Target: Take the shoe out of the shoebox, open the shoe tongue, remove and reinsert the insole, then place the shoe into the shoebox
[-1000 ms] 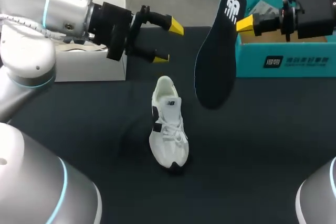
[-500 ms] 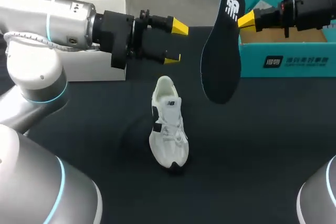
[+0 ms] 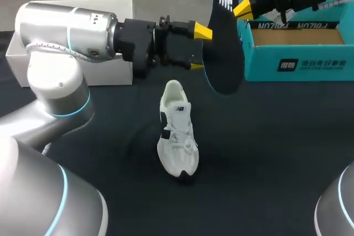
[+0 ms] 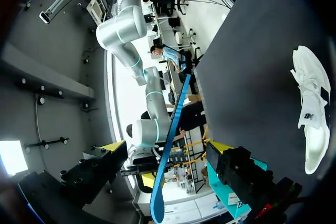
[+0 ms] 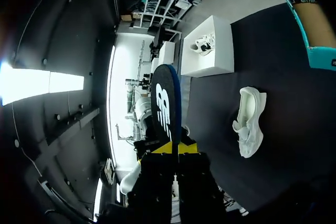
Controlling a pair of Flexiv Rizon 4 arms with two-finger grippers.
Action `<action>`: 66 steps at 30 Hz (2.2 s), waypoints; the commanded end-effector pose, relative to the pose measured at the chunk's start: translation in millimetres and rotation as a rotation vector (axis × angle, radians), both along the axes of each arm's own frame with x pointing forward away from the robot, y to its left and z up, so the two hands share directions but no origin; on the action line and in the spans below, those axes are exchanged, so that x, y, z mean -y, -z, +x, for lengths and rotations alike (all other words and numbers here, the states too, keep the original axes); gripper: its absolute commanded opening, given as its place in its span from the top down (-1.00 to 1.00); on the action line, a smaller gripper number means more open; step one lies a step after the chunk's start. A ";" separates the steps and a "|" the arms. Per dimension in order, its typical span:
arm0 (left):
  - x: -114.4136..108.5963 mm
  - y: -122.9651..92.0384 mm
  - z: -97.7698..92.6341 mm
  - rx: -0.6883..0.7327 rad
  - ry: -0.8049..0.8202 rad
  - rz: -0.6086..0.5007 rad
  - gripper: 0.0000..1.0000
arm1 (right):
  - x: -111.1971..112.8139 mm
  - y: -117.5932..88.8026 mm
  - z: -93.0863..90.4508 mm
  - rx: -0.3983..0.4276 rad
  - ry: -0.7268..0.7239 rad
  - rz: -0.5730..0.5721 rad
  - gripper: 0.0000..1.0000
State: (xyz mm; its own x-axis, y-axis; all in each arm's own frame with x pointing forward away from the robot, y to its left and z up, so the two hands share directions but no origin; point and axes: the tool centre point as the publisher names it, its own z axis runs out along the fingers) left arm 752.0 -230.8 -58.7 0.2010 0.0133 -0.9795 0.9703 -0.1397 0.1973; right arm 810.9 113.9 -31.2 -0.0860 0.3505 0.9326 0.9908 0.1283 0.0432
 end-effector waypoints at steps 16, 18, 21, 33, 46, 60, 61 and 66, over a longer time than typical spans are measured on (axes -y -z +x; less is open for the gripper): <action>9.9 -0.1 2.7 0.042 -0.098 -0.098 -0.04 | -14.4 18.1 5.0 -0.107 -0.105 -0.032 1.00; 11.3 1.8 0.6 0.044 -0.102 -0.094 0.05 | -14.0 18.2 7.1 -0.107 -0.104 -0.036 1.00; 12.7 3.4 -0.4 0.042 -0.101 -0.092 0.15 | -13.5 18.4 7.8 -0.107 -0.103 -0.043 1.00; 11.1 9.3 -0.6 0.040 -0.113 -0.080 1.00 | -10.1 20.9 5.3 -0.116 -0.089 -0.040 1.00; 9.0 8.2 0.5 0.029 -0.098 -0.084 1.00 | -7.0 16.4 5.8 -0.038 0.021 -0.001 -1.00; 2.1 7.9 9.5 -0.019 -0.074 -0.088 1.00 | 29.7 10.6 -18.5 0.040 0.213 0.067 -1.00; 1.9 7.9 9.9 -0.022 -0.072 -0.091 1.00 | 31.2 10.5 -20.1 0.040 0.213 0.065 -1.00; 1.7 7.7 11.4 -0.030 -0.067 -0.096 1.00 | 39.5 9.1 -26.2 0.056 0.238 0.049 -1.00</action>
State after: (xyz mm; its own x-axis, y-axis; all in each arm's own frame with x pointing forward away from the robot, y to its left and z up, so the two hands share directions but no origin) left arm 761.7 -231.6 -65.6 0.1710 -0.0647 -0.9832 0.9833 -0.0526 0.1745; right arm 794.7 79.5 -42.2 -0.0595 0.3107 0.9486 0.9970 -0.0284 0.0718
